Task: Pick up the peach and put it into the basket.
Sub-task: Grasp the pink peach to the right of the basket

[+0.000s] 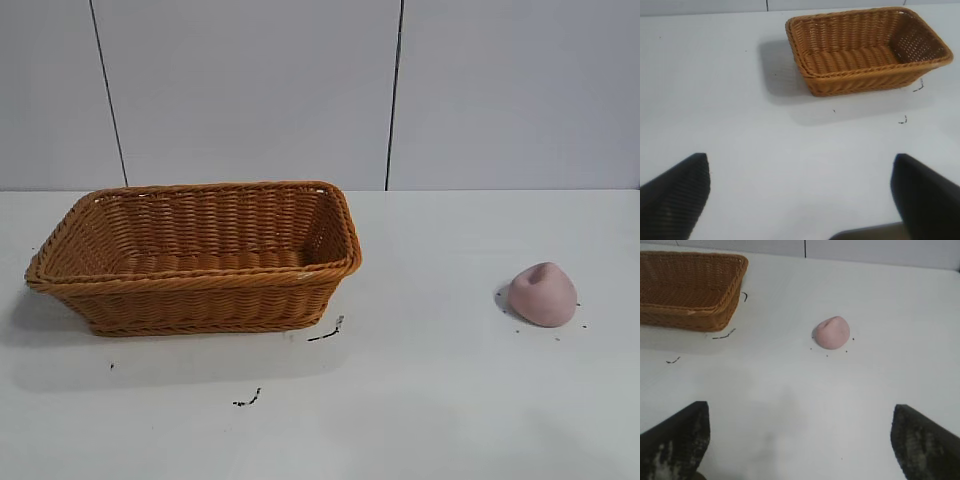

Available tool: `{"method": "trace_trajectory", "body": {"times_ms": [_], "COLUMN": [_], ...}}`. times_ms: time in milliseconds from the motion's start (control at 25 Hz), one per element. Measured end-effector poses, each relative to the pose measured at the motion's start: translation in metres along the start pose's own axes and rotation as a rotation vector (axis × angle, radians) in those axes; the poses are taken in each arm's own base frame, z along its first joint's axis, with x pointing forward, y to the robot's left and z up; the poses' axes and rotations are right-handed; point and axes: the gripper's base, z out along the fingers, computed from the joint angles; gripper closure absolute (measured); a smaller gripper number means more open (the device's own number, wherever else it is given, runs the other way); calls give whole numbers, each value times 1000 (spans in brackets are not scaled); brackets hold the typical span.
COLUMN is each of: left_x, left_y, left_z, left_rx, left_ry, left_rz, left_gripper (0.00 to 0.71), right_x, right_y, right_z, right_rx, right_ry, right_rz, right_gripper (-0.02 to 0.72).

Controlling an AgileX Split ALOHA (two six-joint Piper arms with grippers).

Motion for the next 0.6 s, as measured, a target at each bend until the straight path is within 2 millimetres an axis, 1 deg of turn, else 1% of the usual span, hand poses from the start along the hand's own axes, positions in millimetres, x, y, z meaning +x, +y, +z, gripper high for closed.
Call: {"method": "trace_trajectory", "body": {"times_ms": [40,80,160,200,280,440,480,520,600], "left_x": [0,0,0,0,0,0,0,0,0], "left_y": [0,0,0,0,0,0,0,0,0], "left_z": [0,0,0,0,0,0,0,0,0], "left_rx": [0,0,0,0,0,0,0,0,0], "left_ry": [0,0,0,0,0,0,0,0,0], "left_rz": [0,0,0,0,0,0,0,0,0], "left_gripper": [16,16,16,16,16,16,16,16,16], "right_x": [-12,-25,-49,-56,-73,-93,-94,-97,-96], "right_y": [-1,-2,-4,-5,-7,-12,-13,-14,-17], "right_z": [15,25,59,77,107,170,186,197,224], "right_rx": [0,0,-2,-4,-6,-9,-8,-8,-4], "right_ry": [51,78,168,219,284,409,435,446,486], "right_rz": [4,7,18,25,31,40,43,44,43], "right_gripper": [15,15,15,15,15,19,18,18,19]}}
